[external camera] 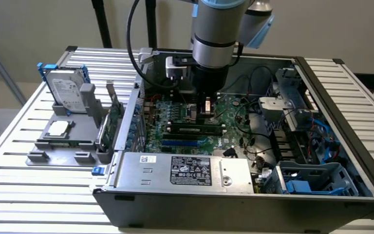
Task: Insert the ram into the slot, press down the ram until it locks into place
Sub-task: 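Press down the ram until it locks into place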
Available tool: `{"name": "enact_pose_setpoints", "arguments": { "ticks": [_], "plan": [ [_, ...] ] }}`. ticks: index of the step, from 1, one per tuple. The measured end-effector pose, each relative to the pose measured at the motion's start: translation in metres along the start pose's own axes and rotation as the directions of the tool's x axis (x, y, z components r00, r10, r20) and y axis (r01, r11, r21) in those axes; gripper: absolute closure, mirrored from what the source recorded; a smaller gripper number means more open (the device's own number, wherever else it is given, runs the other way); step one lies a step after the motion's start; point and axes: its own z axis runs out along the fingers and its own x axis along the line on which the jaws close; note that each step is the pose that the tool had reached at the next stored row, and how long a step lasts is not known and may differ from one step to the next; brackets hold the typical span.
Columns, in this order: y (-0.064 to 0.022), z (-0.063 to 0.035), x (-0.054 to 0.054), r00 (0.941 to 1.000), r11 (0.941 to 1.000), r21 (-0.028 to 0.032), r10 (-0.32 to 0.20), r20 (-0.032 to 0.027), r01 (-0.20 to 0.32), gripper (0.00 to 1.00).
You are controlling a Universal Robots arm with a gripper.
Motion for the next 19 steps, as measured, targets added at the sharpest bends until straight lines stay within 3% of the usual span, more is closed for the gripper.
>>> {"name": "enact_pose_setpoints", "arguments": {
  "ticks": [9, 19],
  "plan": [
    [0.0000, 0.0010, 0.0000, 1.0000, 1.0000, -0.0001, 0.001, 0.0000, -0.001, 0.89],
    [0.0003, 0.0084, -0.0019, 0.9989, 0.9989, -0.0017, 0.047, 0.0010, -0.047, 0.89]
  ]
}}
